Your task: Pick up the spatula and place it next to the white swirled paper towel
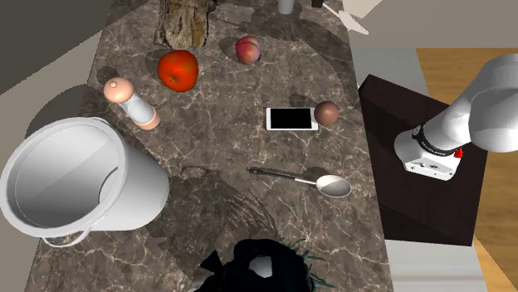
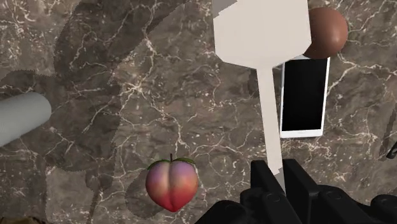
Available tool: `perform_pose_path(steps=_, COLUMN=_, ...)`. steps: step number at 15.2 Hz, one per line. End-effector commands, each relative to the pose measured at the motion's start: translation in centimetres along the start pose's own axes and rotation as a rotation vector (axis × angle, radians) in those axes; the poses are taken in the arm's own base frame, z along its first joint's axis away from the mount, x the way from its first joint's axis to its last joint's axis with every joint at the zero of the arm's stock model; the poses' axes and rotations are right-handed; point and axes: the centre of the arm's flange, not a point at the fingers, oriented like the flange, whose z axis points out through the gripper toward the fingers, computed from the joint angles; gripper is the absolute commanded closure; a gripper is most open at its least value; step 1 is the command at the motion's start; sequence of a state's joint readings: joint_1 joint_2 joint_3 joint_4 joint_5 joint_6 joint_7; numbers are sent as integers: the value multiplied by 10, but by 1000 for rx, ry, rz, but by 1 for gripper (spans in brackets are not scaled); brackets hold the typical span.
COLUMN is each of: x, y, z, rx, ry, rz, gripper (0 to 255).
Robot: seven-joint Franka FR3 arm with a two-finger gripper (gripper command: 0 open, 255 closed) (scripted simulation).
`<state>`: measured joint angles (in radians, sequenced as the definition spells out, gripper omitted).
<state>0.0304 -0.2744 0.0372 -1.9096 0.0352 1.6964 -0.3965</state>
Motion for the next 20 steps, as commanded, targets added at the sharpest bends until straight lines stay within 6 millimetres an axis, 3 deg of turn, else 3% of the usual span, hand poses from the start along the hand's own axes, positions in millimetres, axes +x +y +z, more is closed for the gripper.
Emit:
perform_pose_path(steps=1, x=-14, y=25, z=0, rx=0, ry=0, rz=-2, gripper=255)
perform_pose_path(steps=14, x=-89, y=180, z=-5, rx=0, ry=0, rz=-2, gripper=255)
perform_pose_path(steps=20, x=-92, y=183, z=22, rx=0, ry=0, rz=-2, gripper=255)
